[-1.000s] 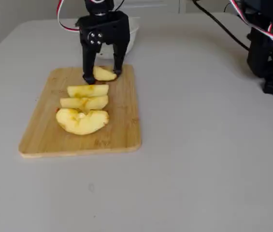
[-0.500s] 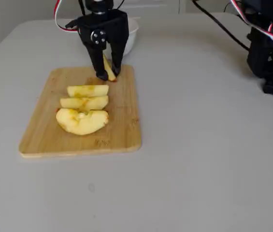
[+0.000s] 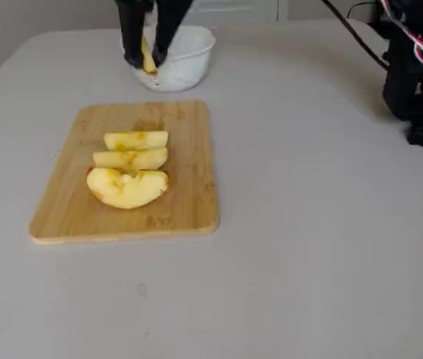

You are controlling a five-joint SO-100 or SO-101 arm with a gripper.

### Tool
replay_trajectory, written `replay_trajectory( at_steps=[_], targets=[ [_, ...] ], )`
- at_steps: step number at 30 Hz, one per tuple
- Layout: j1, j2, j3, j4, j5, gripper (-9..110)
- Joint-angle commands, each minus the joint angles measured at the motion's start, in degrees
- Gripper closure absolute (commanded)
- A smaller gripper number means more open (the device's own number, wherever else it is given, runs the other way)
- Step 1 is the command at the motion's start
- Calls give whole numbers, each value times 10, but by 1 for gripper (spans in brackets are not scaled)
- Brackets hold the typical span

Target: Pick up the rightmost apple slice from the cutting board and place it into the bowl

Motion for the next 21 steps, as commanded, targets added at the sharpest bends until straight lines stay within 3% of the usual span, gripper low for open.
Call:
replay_trajectory(
  at_steps=[1,9,16,21],
  targets=[
    [40,83,-24,21,-18,101],
    [171,4,-101,2,-61,101],
    [216,-65,-147,-4,-76,101],
    [224,-81,-148,-10,-76,77]
  ],
)
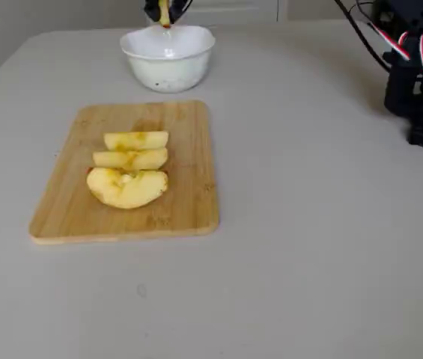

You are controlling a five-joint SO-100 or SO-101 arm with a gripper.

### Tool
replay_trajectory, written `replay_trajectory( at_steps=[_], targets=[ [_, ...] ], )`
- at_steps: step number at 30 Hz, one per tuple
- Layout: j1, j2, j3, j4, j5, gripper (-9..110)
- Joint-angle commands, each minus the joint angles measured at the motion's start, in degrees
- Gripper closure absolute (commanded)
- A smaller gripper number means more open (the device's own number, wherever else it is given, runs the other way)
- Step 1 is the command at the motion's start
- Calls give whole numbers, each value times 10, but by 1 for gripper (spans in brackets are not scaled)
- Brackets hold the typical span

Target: Pick up the rightmost apple slice from the cutting board and place it into the bowl

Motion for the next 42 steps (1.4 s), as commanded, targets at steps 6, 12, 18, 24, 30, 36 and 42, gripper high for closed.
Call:
replay_trajectory(
  at_steps=[6,12,18,24,30,36,42],
  targets=[
    [14,6,-58,3,-8,57],
    [-22,149,-4,27,82,88],
    [-149,455,181,26,215,101],
    [-279,877,621,-30,388,101],
    [-212,1315,1226,-184,412,101],
    [-134,1437,1479,-216,329,102],
    [-105,1479,1616,-258,340,102]
  ],
)
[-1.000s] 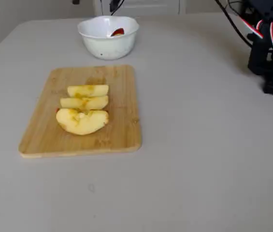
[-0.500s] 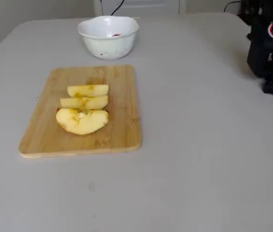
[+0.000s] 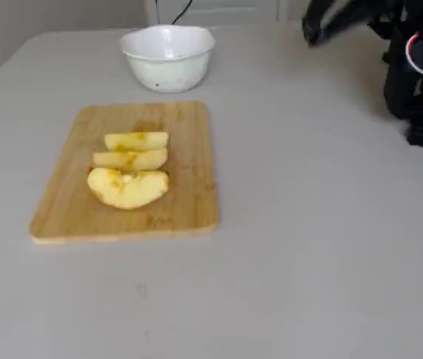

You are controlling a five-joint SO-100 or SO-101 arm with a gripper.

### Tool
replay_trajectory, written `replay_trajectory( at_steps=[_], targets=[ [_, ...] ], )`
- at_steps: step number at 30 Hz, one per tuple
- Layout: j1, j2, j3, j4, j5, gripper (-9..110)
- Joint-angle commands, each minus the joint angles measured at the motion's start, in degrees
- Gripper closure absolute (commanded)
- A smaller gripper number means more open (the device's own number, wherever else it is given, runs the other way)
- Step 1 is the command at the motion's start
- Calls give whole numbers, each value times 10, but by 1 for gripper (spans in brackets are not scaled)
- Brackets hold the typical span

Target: Pick up the rightmost apple slice from the cutting board and place it into the bowl

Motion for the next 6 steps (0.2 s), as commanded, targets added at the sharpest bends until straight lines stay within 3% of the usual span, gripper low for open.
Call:
replay_trajectory(
  at_steps=[1,6],
  targets=[
    [7,33,112,-34,10,102],
    [11,33,112,-35,28,102]
  ],
)
